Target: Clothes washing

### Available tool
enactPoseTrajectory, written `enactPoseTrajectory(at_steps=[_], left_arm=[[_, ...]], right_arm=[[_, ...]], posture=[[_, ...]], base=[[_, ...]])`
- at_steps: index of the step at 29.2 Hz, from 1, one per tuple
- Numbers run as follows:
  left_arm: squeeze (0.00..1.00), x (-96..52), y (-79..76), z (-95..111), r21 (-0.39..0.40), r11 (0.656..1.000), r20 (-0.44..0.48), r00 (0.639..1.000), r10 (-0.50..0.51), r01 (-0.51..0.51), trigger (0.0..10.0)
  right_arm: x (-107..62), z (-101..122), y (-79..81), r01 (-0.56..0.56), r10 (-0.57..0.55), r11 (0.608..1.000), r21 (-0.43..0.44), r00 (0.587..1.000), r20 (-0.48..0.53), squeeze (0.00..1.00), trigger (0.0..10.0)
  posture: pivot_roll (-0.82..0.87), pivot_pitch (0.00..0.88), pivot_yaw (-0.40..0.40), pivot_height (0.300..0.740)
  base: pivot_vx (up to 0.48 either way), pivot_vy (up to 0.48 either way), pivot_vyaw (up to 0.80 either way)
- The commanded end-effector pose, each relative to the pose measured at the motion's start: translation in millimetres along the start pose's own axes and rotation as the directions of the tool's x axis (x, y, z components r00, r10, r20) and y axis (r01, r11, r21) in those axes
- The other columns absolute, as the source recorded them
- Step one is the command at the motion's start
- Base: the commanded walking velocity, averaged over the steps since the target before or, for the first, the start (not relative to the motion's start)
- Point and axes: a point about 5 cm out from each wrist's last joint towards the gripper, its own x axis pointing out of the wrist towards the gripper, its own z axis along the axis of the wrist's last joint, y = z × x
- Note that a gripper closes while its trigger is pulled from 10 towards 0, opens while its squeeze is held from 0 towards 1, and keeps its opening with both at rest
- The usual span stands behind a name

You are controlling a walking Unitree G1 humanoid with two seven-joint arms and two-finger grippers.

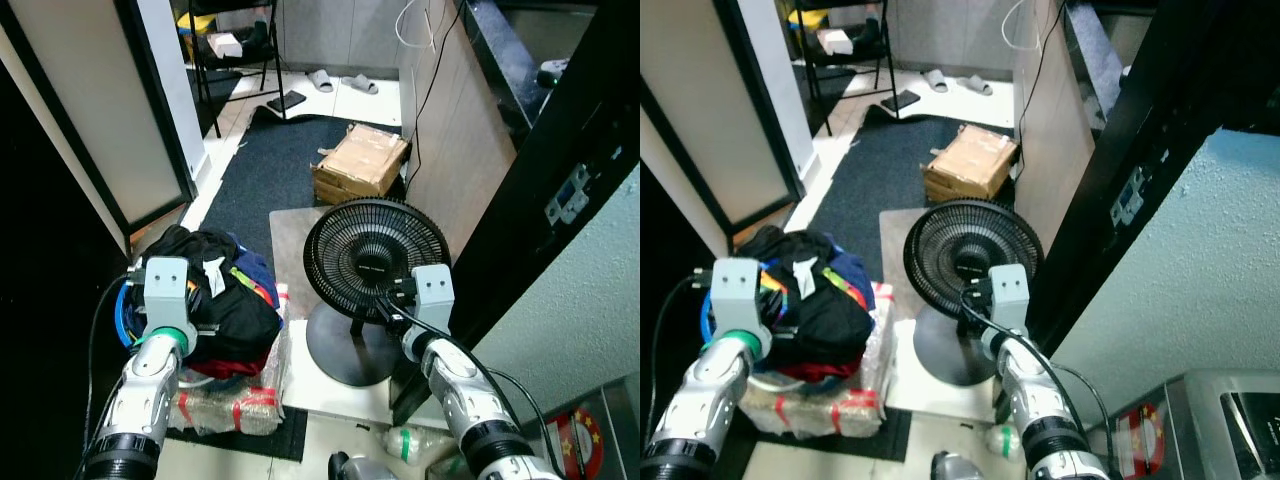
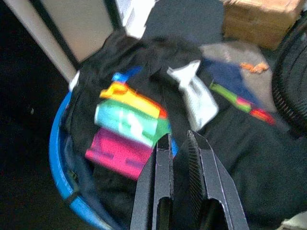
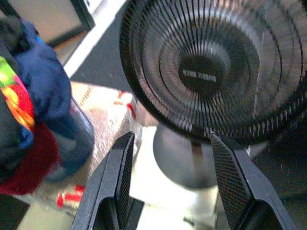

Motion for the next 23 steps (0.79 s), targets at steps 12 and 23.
enactPoseTrajectory(at_steps=[12, 23], left_arm=[[0.0, 2.5, -10.8, -20, 0.048, 0.998, -0.041, 0.998, -0.043, 0.045, 10.0], [0.0, 6.7, 2.2, 25, 0.06, 0.998, 0.177, 0.984, -0.031, 0.021, 10.0]], right_arm=[[-4.3, -4, -11.3, 0.048, -0.048, 0.998, -0.032, 0.999, 0.014, 0.0, 10.0], [6.0, 43, 5.7, -0.037, 0.037, 0.999, -0.006, 0.975, 0.221, 0.0, 10.0]], posture=[[-0.02, 0.02, 0.027, 0.74], [0.0, 0.011, 0.012, 0.74]], base=[[0.0, 0.0, 0.0], [0.0, 0.0, 0.0]])
